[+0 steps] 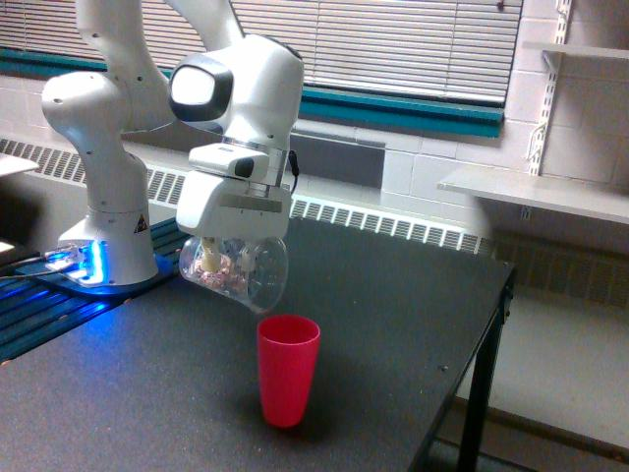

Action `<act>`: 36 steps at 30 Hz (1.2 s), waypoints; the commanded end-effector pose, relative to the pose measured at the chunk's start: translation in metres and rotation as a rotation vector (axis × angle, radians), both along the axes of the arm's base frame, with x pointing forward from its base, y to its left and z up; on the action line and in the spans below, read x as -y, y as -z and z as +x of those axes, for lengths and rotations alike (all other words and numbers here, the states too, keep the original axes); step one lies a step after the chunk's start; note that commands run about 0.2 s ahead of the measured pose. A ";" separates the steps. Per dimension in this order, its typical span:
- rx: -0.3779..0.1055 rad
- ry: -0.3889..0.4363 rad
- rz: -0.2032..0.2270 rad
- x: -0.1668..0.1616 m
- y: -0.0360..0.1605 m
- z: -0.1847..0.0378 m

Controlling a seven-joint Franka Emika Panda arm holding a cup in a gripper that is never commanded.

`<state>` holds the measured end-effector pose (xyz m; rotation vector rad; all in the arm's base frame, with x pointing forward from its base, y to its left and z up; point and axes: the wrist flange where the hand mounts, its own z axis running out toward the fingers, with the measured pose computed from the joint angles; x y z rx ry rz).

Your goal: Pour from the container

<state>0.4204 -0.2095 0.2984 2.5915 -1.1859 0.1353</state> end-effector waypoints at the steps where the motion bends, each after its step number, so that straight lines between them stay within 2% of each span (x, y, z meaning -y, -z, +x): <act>1: -0.020 -0.018 -0.020 0.001 -0.009 0.002; 18: -0.058 -0.020 -0.032 0.011 -0.005 0.008; 27: -0.111 -0.052 -0.028 0.006 0.005 0.011; 36: -0.127 -0.066 -0.049 0.010 -0.001 0.017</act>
